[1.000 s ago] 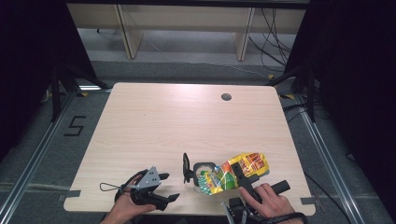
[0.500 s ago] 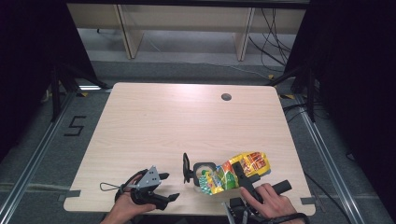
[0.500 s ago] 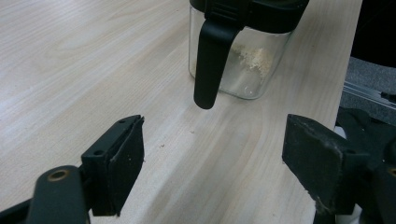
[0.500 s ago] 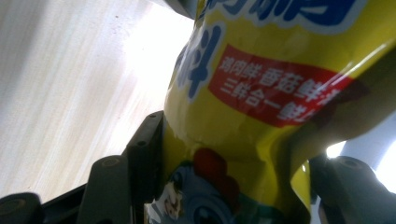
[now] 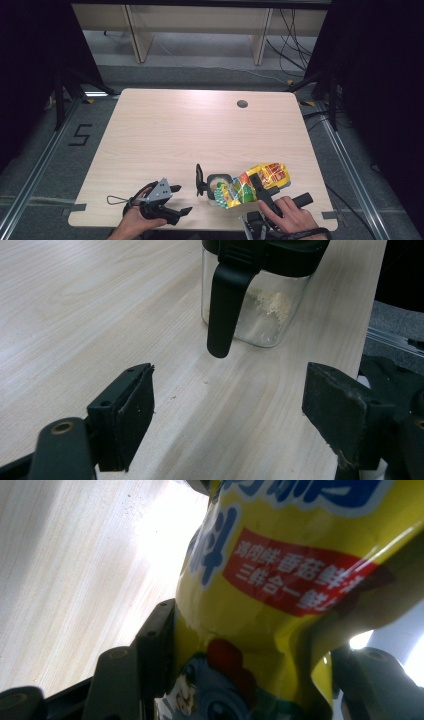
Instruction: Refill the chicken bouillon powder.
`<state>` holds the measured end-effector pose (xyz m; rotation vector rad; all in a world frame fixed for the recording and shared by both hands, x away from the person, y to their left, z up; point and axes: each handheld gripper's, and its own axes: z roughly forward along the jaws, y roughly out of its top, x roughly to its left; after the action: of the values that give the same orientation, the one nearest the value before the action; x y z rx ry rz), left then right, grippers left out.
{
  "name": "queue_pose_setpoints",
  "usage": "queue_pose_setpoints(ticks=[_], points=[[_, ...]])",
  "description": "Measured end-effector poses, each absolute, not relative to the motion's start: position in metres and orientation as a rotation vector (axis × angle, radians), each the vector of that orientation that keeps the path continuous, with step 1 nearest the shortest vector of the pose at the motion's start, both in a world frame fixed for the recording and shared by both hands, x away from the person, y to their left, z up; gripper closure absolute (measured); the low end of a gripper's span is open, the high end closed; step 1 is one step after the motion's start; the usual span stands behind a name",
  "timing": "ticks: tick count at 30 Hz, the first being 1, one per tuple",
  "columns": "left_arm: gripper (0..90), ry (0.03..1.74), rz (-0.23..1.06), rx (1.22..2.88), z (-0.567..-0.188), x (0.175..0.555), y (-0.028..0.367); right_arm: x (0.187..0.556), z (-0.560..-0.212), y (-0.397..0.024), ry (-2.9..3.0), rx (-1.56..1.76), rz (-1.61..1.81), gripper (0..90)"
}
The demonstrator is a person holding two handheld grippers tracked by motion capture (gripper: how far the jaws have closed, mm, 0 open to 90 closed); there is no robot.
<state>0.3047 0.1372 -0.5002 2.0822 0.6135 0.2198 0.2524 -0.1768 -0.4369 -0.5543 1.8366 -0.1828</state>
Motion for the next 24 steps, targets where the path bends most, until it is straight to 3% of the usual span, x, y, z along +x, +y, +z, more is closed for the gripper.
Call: queue_pose_setpoints(ticks=[24], points=[[20.7, 0.608, 0.238, 2.077, -0.4994, 0.3054, 0.1379, 0.2474, -0.4345, -0.1750, 1.813, -0.566, -0.213, 42.3]])
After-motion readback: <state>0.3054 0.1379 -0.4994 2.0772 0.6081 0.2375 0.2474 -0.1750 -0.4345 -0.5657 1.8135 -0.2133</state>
